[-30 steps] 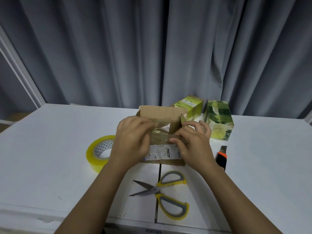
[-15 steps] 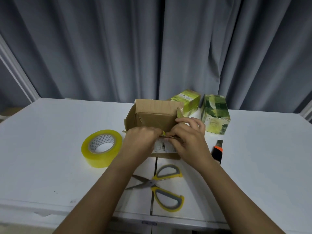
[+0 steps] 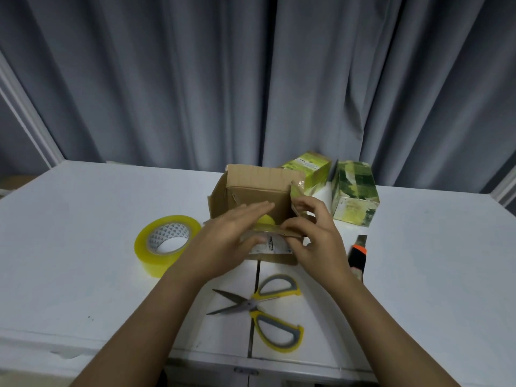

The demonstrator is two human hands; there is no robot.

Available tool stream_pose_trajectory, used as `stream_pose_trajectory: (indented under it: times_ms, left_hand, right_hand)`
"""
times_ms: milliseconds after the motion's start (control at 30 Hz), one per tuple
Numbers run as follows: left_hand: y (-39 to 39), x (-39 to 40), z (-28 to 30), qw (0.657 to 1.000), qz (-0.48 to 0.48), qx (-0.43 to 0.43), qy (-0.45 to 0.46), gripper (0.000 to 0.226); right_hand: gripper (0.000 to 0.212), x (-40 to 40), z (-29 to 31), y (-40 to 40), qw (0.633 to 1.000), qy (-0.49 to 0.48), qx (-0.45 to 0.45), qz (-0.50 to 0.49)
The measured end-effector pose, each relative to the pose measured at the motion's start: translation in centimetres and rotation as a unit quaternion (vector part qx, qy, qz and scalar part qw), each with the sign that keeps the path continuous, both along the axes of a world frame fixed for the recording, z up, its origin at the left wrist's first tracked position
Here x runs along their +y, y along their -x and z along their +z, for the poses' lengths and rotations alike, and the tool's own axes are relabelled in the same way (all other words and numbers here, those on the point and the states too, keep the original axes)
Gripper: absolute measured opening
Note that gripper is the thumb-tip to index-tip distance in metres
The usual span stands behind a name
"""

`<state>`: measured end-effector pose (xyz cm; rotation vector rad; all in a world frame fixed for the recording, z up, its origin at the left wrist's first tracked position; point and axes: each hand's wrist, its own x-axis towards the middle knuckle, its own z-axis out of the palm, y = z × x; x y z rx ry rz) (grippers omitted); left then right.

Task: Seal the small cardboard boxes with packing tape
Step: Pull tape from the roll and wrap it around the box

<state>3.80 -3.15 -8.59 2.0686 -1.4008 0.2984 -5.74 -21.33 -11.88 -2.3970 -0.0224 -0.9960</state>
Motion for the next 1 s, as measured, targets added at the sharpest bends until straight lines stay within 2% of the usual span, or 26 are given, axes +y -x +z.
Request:
stream_pose_trajectory:
  times_ms: [67, 100, 167, 200, 267, 300, 367, 467, 533, 567, 633, 667, 767, 867, 933, 967, 1000]
  left_hand:
    - [-0.5, 0.6, -0.2, 0.994, 0.048, -0.073, 0.059, 0.067]
    - [-1.0, 1.0, -0.2, 0.989, 0.106, -0.062, 0.077, 0.079]
    - [-1.6, 1.9, -0.4, 0.973, 0.197, 0.083, 0.092, 0.106]
    - [-2.0, 2.4, -0.8, 0.961, 0.195, 0.167, 0.099, 0.109]
    - [-2.9, 3.1, -2.2, 0.942, 0.135, 0.282, 0.123, 0.09]
    - [-3.1, 3.3, -2.8, 0.942, 0.11, 0.293, 0.123, 0.073]
    - [-3.3, 3.4, -3.4, 0.954, 0.108, 0.263, 0.097, 0.044]
    - [-3.8, 2.9, -3.3, 0.957, 0.142, 0.218, 0.125, 0.013]
    - [-4.0, 2.1, -3.3, 0.952, 0.163, 0.204, 0.158, 0.013]
    - [-4.1, 1.5, -3.3, 0.945, 0.178, 0.214, 0.17, 0.013]
    - [-4.1, 0.3, -3.6, 0.929, 0.218, 0.235, 0.184, 0.018]
    - [-4.2, -0.2, -3.9, 0.924, 0.235, 0.236, 0.187, 0.022]
    - [-4.9, -0.8, -3.9, 0.916, 0.235, 0.274, 0.175, 0.048]
    - [-5.5, -0.8, -3.7, 0.917, 0.198, 0.305, 0.162, 0.049]
    - [-5.6, -0.7, -3.7, 0.921, 0.193, 0.3, 0.157, 0.049]
    - [-5.7, -0.7, -3.7, 0.923, 0.194, 0.292, 0.157, 0.051]
    - [-5.8, -0.7, -3.7, 0.926, 0.197, 0.283, 0.155, 0.052]
  right_hand:
    - [0.021, 0.1, -0.2, 0.0, 0.999, -0.034, -0.005, -0.008]
    - [0.03, 0.2, -0.2, 0.0, 0.998, -0.063, -0.006, -0.014]
    - [0.049, 0.2, -0.3, -0.1, 0.991, -0.131, 0.004, -0.024]
    - [0.053, 0.2, -0.4, 0.0, 0.987, -0.156, 0.02, -0.028]
    - [0.045, 0.3, -0.5, 0.2, 0.985, -0.16, 0.051, -0.027]
    - [0.038, 0.3, -0.5, 0.3, 0.986, -0.154, 0.06, -0.022]
    - [0.029, 0.2, -0.3, 0.5, 0.985, -0.158, 0.073, -0.01]
    - [0.017, -0.5, 0.2, 0.5, 0.979, -0.195, 0.064, 0.002]
    - [0.009, -0.6, 0.2, -0.2, 0.968, -0.249, 0.031, -0.01]
    - [0.018, -0.5, 0.1, -0.6, 0.963, -0.269, 0.018, -0.018]
    - [0.053, -0.3, 0.1, -1.6, 0.962, -0.269, 0.016, -0.042]
    - [0.068, -0.5, 0.1, -2.1, 0.967, -0.248, 0.029, -0.055]
    - [0.094, -2.0, 0.6, -3.3, 0.973, -0.189, 0.111, -0.072]
    - [0.118, -3.4, 2.3, -5.1, 0.965, -0.153, 0.203, -0.067]
    - [0.116, -3.7, 3.7, -6.5, 0.956, -0.173, 0.231, -0.044]
    - [0.104, -3.8, 3.9, -6.8, 0.959, -0.168, 0.225, -0.037]
    - [0.083, -3.9, 3.8, -6.8, 0.968, -0.135, 0.209, -0.031]
